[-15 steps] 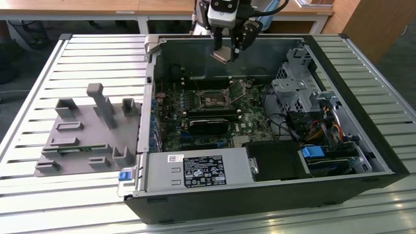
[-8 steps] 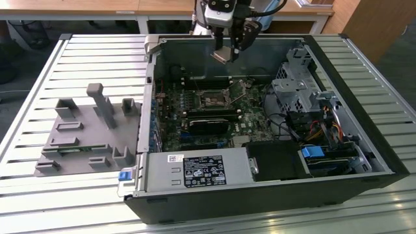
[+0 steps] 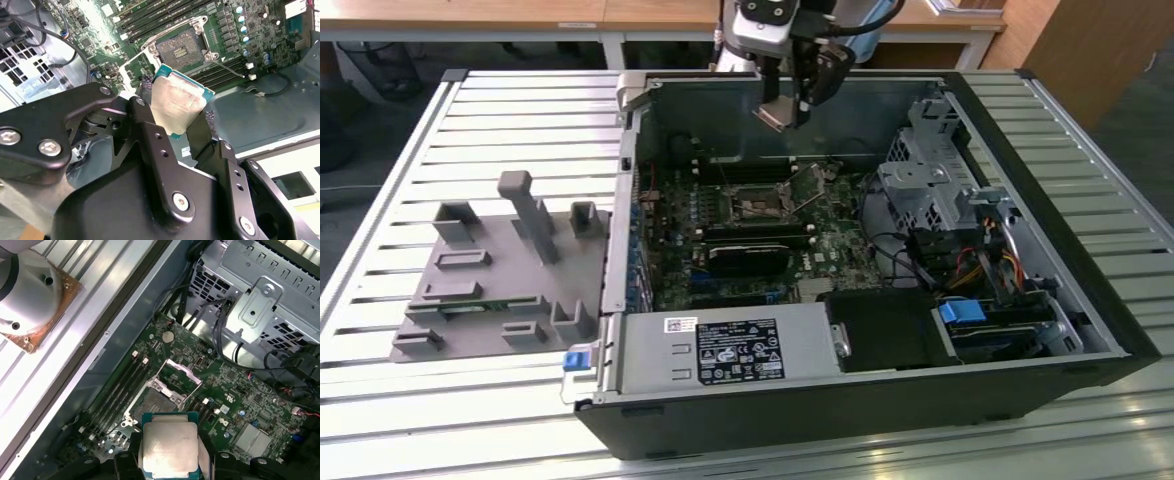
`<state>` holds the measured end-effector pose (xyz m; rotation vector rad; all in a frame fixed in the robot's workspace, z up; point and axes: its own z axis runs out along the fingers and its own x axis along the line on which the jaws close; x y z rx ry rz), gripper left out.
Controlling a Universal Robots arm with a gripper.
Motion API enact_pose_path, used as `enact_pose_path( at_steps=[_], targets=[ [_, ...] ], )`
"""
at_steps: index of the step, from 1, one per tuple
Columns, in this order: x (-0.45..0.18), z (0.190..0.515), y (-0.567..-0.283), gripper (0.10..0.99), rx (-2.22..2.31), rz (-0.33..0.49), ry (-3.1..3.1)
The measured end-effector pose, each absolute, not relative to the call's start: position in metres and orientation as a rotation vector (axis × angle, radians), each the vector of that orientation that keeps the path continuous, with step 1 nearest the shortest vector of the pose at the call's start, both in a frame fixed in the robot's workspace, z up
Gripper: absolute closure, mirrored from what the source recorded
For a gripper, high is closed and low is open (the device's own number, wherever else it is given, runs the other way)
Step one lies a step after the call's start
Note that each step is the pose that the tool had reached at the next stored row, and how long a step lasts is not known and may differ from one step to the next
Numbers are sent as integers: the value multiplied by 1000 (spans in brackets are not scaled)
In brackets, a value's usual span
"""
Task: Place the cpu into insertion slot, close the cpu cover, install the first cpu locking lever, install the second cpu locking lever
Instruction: 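Place the cpu into insertion slot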
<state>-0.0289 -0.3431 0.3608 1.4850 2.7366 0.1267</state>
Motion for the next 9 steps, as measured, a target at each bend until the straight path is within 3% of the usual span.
enact_pose_path(
  at_steps=[9],
  targets=[
    [-29,360,-343,557,1562,126,2691]
  ],
)
